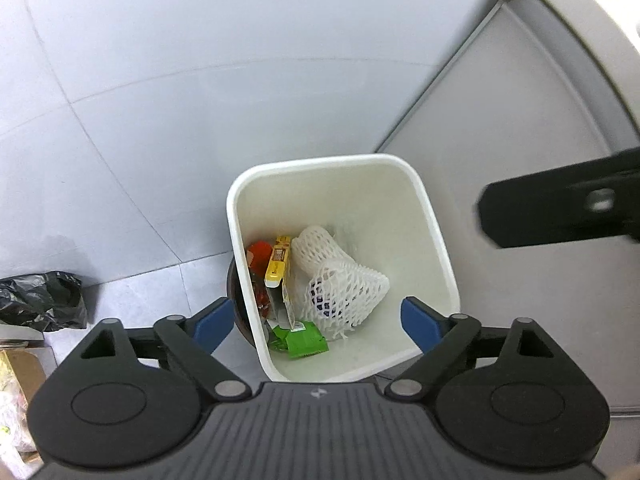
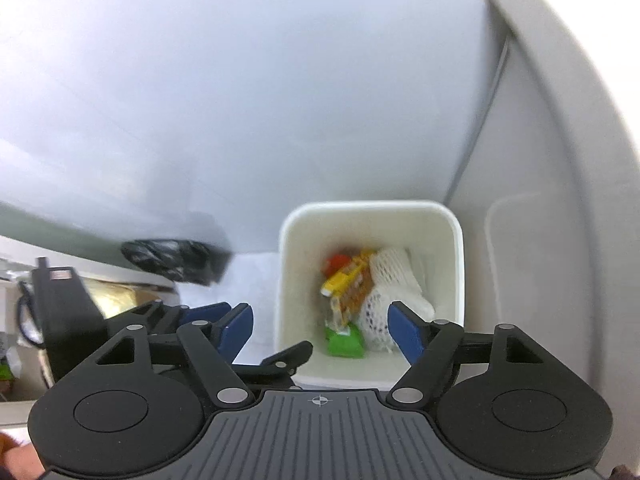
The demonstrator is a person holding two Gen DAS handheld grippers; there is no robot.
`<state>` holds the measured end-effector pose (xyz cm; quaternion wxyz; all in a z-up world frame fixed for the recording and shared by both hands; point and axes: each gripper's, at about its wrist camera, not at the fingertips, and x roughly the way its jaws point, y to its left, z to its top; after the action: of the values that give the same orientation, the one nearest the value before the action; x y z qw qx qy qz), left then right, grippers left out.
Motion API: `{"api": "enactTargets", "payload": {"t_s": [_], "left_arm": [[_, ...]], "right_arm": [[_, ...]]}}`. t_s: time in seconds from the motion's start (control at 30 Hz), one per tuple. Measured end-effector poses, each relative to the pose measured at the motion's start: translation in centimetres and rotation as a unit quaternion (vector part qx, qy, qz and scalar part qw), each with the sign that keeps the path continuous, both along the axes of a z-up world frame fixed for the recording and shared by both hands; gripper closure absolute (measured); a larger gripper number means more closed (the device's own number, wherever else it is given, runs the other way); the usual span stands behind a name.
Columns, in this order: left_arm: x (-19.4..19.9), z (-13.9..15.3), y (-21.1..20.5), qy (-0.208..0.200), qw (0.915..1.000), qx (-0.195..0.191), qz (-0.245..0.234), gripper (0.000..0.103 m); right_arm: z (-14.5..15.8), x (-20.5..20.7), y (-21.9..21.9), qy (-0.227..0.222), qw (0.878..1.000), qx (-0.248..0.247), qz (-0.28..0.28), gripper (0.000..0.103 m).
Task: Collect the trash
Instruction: 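Move both grippers back from the bin to the counter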
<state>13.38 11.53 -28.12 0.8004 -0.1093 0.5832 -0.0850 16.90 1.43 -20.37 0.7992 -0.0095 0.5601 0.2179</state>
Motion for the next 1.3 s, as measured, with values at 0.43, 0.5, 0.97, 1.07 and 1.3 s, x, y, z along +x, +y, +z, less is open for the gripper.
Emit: {"api": "enactTargets", "payload": {"t_s": [0.43, 0.5, 0.97, 1.07, 1.3], "left_arm": [[-1.0, 5.4, -0.9, -0.036, 0.9990, 0.010, 0.024, 0.005], [-1.1, 6.2, -1.2, -0.044, 0.9986, 0.009, 0.026, 0.004], [-1.6, 12.7, -4.0, -0.101, 0.9948, -0.001, 0.016, 0.002], [-1.5, 14.0, -4.8, -0.113, 0.9935, -0.008, 0.011, 0.002], [-1.2, 16.6, -7.6, -0.137, 0.9904, -0.018, -0.002, 0.001]], "right_arm": [[8.0, -5.0, -4.1, -0.120, 0.991, 0.048, 0.029, 0.016], [8.8, -5.7, -4.8, -0.138, 0.989, 0.049, 0.029, 0.014], [13.5, -9.4, -12.0, -0.267, 0.963, 0.014, -0.022, 0.004], [13.5, -9.9, -13.8, -0.283, 0.959, 0.005, -0.034, 0.003], [13.1, -10.4, -18.4, -0.304, 0.950, -0.007, -0.068, 0.002]]}}
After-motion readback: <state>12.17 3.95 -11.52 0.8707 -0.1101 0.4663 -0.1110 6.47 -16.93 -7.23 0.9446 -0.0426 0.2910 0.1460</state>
